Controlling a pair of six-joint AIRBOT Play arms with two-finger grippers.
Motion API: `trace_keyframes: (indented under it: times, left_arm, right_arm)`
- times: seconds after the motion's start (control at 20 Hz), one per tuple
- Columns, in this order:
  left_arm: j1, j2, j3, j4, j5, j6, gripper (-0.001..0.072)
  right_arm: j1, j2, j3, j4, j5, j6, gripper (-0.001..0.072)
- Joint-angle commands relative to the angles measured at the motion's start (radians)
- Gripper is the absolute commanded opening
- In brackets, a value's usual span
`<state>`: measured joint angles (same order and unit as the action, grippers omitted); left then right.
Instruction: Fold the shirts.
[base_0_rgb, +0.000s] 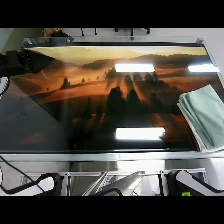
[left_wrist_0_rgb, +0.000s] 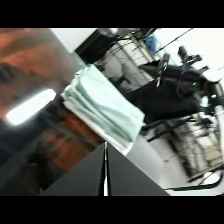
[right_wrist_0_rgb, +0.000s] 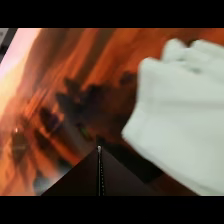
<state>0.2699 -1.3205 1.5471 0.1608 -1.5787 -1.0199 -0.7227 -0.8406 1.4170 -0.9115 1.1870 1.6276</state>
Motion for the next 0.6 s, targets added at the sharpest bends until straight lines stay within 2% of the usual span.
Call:
trace_keyframes:
  times: [0.0, 0.15, 0.25, 0.35, 0.55]
  left_arm:
    - [-0.005, 0.164, -0.116, 0.173, 0.019, 0.002, 0.0017]
    - [-0.047, 0.396, -0.420, 0.303, 0.058, -0.003, 0.0017]
    - [-0.079, 0.533, -0.621, 0.385, 0.099, -0.030, 0.0018]
    - [-0.097, 0.640, -0.777, 0.424, 0.154, -0.066, 0.0018]
    - [-0.083, 0.759, -0.900, 0.423, 0.148, -0.082, 0.0018]
  right_arm:
    - [0.352, 0.035, -0.087, -0.058, -0.012, -0.050, 0.0024]
    - [0.672, 0.133, -0.357, -0.236, -0.026, -0.024, 0.0024]
    - [0.789, 0.202, -0.527, -0.252, -0.087, 0.004, 0.0024]
    - [0.813, 0.231, -0.600, -0.251, -0.114, 0.019, 0.0024]
    - [0.813, 0.242, -0.605, -0.232, -0.106, 0.018, 0.0024]
